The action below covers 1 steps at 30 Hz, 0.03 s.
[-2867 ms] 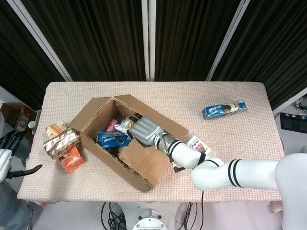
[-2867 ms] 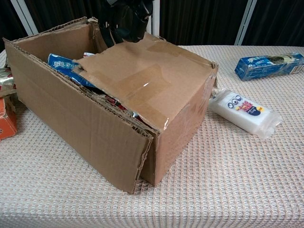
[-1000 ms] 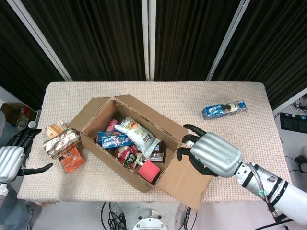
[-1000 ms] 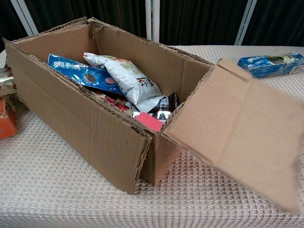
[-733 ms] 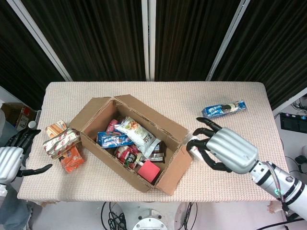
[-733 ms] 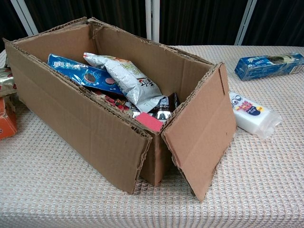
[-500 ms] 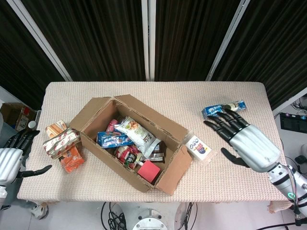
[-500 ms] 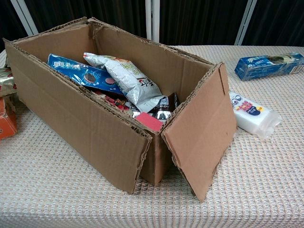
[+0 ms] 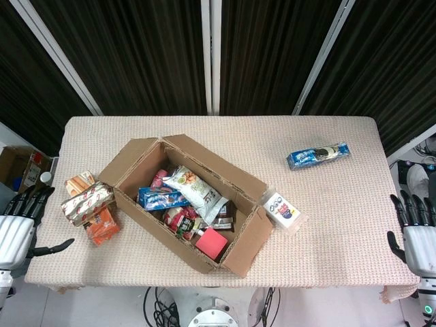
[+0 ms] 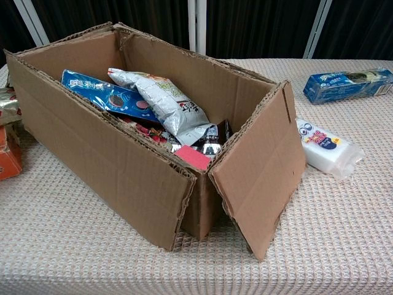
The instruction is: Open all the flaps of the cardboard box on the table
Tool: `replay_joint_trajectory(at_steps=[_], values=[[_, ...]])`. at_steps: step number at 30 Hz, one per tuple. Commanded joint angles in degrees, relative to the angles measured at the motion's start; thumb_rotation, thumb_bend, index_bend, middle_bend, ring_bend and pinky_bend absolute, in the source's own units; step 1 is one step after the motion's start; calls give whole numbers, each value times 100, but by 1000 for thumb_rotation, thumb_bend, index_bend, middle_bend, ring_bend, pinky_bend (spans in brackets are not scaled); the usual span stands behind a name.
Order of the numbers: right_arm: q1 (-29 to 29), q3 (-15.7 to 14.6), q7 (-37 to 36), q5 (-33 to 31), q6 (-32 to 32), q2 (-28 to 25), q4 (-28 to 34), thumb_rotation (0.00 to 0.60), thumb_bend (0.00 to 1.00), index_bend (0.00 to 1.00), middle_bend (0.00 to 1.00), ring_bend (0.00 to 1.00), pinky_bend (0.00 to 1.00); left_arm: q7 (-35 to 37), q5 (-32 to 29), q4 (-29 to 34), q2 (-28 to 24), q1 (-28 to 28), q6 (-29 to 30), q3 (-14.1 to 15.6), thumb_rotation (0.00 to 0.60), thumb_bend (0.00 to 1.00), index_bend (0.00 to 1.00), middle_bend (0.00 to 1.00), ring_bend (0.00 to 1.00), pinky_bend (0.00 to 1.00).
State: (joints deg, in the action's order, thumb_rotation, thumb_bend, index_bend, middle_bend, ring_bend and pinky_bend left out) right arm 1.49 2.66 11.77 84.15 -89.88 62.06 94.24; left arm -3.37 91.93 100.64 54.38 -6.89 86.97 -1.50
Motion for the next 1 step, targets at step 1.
replay_joint_trajectory(at_steps=[1], values=[[-47,8,-79,-162,101,116,-94,600,333,0,0,0,0,15,32,-77,55,-9,3,0,241,0,52,87,50,147]])
